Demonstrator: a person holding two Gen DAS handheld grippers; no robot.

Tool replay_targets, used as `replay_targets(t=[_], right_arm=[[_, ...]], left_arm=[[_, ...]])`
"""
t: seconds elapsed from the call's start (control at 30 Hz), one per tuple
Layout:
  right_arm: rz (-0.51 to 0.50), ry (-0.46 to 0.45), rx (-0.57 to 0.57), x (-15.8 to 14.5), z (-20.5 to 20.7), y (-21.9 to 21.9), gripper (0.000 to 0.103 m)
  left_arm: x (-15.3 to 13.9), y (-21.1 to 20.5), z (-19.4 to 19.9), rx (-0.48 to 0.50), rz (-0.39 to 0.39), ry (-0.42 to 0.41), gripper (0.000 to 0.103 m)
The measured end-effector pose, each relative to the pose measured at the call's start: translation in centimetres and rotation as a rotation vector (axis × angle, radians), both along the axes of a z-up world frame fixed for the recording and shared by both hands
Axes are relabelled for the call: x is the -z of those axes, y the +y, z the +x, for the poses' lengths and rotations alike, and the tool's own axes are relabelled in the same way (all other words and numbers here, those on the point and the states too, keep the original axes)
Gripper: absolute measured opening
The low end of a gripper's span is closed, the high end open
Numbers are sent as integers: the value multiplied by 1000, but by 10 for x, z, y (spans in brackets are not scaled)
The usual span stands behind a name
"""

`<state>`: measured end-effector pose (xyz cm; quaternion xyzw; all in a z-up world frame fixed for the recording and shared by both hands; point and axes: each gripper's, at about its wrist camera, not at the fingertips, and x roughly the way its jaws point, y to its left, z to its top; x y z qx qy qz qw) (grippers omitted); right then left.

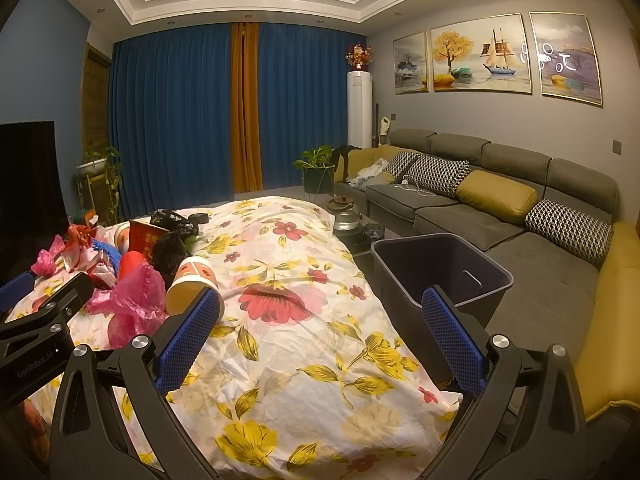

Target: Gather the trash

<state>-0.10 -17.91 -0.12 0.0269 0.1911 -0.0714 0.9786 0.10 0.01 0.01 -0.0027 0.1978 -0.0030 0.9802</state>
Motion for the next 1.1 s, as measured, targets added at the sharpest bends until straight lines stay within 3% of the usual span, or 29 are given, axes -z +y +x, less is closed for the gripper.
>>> replay_targets(t=[1.1], right_arm=[[1, -4, 1, 0, -1, -1, 98]], left_arm=[[0, 1, 0, 0, -4, -1, 97]])
